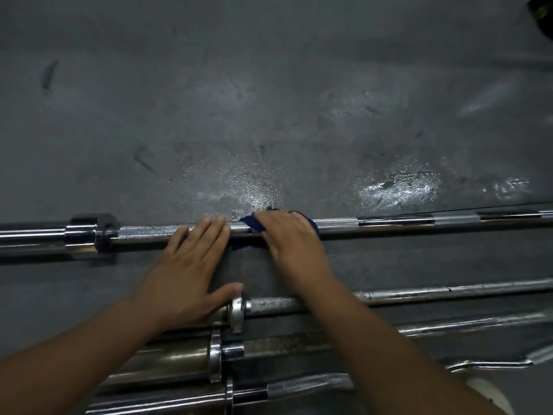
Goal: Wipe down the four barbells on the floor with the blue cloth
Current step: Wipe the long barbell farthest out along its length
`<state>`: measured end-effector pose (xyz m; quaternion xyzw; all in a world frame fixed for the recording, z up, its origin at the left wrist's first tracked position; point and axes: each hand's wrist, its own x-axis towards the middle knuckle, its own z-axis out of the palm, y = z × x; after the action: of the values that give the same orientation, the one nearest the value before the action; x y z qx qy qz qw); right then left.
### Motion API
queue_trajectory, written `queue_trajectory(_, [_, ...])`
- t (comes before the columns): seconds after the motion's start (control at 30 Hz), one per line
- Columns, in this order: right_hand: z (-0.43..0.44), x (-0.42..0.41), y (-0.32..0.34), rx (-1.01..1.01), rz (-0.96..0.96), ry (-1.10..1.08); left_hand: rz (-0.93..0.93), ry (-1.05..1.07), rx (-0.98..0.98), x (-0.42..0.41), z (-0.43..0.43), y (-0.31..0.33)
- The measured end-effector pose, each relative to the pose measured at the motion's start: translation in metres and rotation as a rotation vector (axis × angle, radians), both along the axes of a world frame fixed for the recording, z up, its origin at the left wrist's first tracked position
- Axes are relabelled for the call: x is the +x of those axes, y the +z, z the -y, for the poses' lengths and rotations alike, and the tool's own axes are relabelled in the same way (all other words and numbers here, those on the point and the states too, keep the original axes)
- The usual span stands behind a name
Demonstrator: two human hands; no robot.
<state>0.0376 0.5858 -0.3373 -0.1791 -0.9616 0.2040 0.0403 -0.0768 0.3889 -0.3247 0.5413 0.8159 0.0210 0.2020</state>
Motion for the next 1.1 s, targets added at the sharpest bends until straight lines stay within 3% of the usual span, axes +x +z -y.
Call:
queue_trajectory(0.07, [-0.031, 0.031, -0.007, 0.106, -0.007, -0.032, 0.028, -0.006, -0.006, -0.002, 0.001, 0.003])
queue_trajectory(0.17, [-0.070, 0.080, -0.015, 0.148, 0.000, -0.384, 0.052, -0.010, -0.050, -0.006, 0.001, 0.008])
queue_trajectory(0.27, [-0.047, 0.060, -0.016, 0.124, 0.114, -0.628, 0.051, -0.023, -0.090, -0.008, 0.001, 0.012])
queue_trajectory(0.4, [0.032, 0.007, -0.005, 0.073, 0.157, -0.345, 0.056, -0.006, -0.083, -0.008, -0.002, 0.013])
queue_trajectory(0.53, [-0.005, 0.026, 0.006, 0.095, 0.144, -0.079, 0.095, -0.020, -0.054, -0.017, 0.001, 0.017])
queue_trajectory(0.63, [-0.056, 0.057, 0.003, 0.071, 0.137, -0.403, 0.119, -0.023, -0.049, -0.019, 0.002, 0.016])
queue_trajectory(0.7, [-0.041, 0.049, -0.002, 0.073, 0.160, -0.562, 0.119, -0.003, -0.039, -0.018, 0.002, 0.014])
queue_trajectory(0.83, [0.015, 0.018, 0.003, 0.050, 0.178, -0.289, 0.067, 0.012, -0.008, -0.010, 0.000, 0.007])
queue_trajectory(0.93, [-0.025, 0.038, 0.006, 0.101, 0.177, -0.126, 0.066, 0.004, 0.029, -0.012, 0.004, 0.003])
queue_trajectory(1.1, [-0.070, 0.071, 0.002, 0.141, 0.202, -0.570, 0.060, -0.019, 0.067, -0.014, 0.006, 0.000])
